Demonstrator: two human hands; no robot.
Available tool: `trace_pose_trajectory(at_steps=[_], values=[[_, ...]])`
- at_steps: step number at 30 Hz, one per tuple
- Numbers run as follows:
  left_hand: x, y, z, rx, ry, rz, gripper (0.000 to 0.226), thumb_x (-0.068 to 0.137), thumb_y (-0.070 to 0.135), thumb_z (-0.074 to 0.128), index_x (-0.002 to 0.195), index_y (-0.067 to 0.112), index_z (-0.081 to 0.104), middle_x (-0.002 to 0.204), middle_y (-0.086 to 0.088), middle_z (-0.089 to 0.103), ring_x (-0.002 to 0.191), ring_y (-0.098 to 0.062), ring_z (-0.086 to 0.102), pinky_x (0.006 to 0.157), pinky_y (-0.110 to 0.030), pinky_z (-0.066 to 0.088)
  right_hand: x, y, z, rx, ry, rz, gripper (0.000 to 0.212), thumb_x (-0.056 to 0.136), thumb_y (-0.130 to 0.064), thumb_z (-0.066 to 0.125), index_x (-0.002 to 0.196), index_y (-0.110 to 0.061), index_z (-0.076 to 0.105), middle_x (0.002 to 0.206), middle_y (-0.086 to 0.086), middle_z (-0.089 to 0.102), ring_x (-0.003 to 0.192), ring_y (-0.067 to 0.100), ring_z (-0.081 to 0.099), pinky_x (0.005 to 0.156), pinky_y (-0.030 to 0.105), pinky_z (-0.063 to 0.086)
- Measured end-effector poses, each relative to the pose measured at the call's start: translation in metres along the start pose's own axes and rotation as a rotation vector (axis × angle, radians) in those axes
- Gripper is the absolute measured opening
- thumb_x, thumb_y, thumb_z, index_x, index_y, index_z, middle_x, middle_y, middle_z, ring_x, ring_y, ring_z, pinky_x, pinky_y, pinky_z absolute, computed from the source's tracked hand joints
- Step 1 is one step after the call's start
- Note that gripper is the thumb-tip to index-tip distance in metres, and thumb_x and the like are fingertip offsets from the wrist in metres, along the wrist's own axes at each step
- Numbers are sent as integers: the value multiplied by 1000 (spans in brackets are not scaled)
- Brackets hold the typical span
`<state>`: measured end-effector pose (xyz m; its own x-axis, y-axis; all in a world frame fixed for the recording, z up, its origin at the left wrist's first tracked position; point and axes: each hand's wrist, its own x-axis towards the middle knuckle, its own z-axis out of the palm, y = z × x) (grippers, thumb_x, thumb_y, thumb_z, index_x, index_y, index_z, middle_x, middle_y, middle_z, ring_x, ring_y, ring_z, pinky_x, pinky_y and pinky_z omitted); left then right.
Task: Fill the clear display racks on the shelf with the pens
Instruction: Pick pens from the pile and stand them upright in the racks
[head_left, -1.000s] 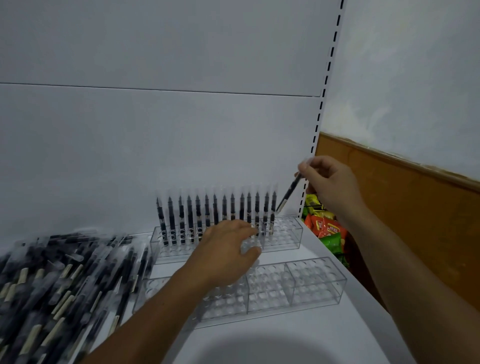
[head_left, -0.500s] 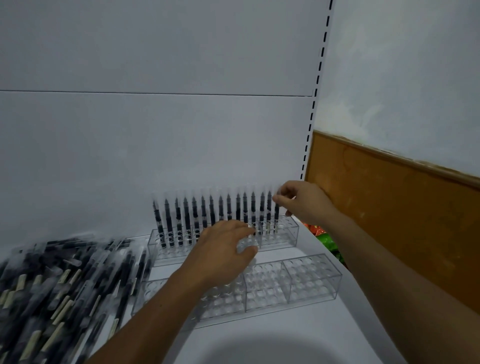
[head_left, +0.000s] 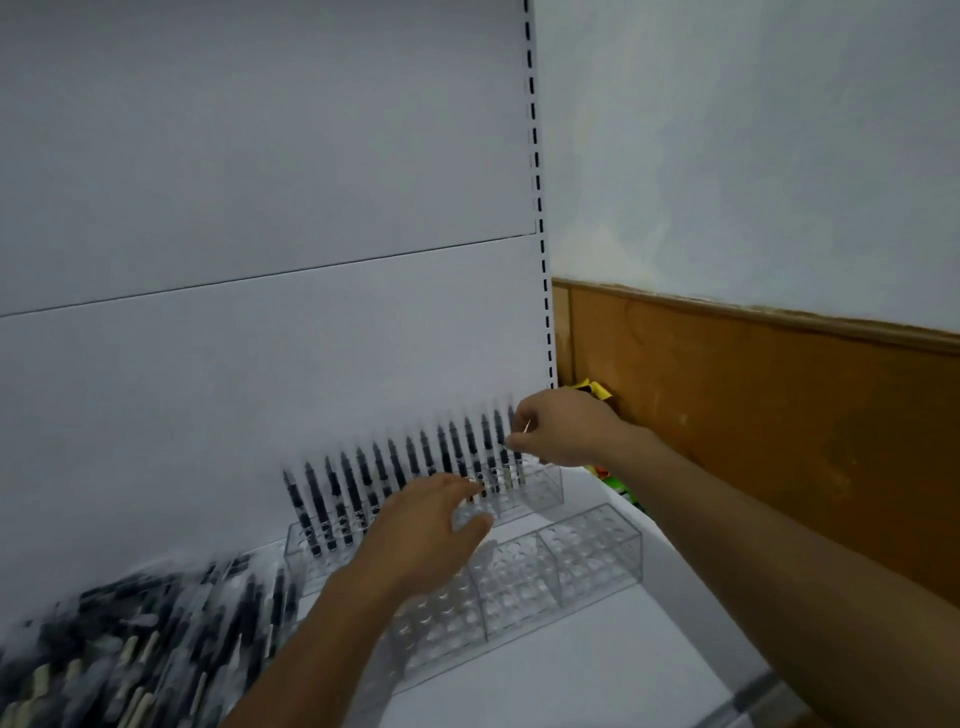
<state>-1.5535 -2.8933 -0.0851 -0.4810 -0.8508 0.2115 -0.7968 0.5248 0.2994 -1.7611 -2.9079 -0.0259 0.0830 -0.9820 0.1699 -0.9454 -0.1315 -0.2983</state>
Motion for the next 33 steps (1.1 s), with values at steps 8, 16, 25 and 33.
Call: trace_pose_trajectory(at_steps=[8,16,25,33], values=[[-88,-56,-64,-34,184,-214,48,91,58,48,135,39,48,141,18,46,128,-4,42,106,-26,34,-7,-88,25,12,-142,-246,28,93,-50,57,107,-28,68,105,-6,69,91,13,61,80,31,51],[-231,-136,-95,-12,420,-601,45,90,39,63,131,19,59,132,4,58,121,-12,51,101,-27,38,-37,-219,81,100,-204,-602,41,97,-48,52,130,-26,57,129,-2,59,113,18,57,95,35,47],[-294,-169,-58,-107,332,-810,66,91,63,39,150,35,26,159,11,16,145,-8,18,115,-27,16,-78,-289,159,71,-235,-755,56,96,-58,43,145,-31,40,153,-2,36,139,23,31,111,42,34],[-292,-171,-58,-72,449,-778,52,95,50,48,143,32,42,150,13,39,135,-5,37,109,-25,30,-82,-285,174,223,-101,-858,31,96,-36,50,125,-31,60,132,-12,54,120,14,47,101,34,40]])
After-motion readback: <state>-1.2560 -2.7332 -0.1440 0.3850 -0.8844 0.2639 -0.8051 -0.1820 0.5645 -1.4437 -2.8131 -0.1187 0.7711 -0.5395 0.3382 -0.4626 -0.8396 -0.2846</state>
